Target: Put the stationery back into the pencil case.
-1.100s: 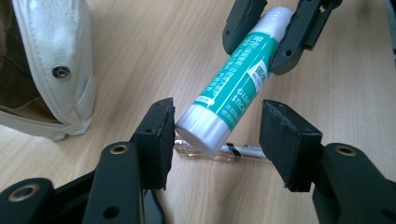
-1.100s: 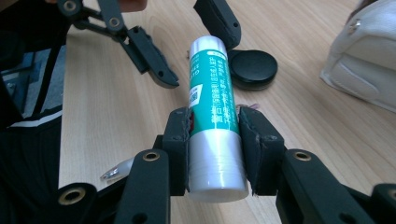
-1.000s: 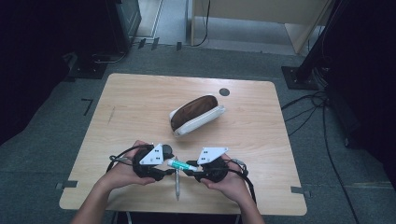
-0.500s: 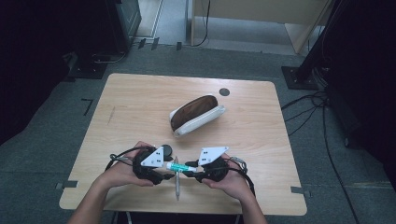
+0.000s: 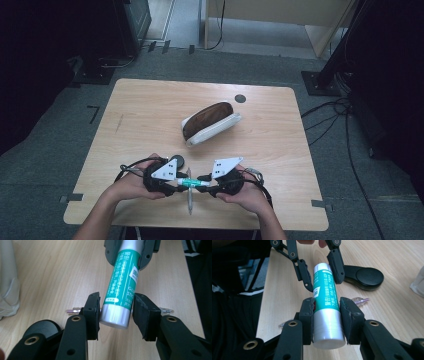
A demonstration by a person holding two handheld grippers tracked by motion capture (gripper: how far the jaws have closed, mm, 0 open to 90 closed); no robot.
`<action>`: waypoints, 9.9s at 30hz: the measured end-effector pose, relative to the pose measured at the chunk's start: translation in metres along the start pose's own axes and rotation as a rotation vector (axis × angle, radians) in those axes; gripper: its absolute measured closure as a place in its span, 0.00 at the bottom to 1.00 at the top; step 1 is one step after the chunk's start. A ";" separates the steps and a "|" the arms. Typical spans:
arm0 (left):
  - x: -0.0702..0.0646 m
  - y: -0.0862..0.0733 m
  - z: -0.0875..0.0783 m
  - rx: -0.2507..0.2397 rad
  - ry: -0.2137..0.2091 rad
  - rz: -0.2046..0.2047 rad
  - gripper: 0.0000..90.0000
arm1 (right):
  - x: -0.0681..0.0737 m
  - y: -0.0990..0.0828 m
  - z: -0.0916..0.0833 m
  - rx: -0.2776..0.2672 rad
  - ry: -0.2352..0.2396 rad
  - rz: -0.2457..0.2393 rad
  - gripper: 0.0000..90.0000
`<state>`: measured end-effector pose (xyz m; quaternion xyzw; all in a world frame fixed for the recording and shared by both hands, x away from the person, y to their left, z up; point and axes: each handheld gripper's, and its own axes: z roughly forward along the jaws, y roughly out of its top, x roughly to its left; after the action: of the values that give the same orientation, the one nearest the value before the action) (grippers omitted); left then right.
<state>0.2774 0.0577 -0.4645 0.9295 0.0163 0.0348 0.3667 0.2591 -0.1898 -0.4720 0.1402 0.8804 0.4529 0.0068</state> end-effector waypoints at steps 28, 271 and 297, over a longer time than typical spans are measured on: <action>0.023 -0.008 -0.036 -0.119 0.102 -0.198 0.75 | -0.018 -0.048 -0.058 -0.181 -0.451 0.343 0.15; 0.046 -0.044 -0.042 -0.353 0.461 -0.648 0.71 | 0.087 -0.028 0.062 0.029 -0.653 0.329 0.88; 0.031 -0.022 -0.014 -0.315 0.290 -0.471 0.57 | 0.041 -0.030 -0.007 -0.042 -0.537 0.325 0.90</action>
<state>0.3073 0.0852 -0.4678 0.8174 0.2775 0.0833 0.4978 0.2119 -0.2017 -0.4874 0.3937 0.8037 0.4128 0.1695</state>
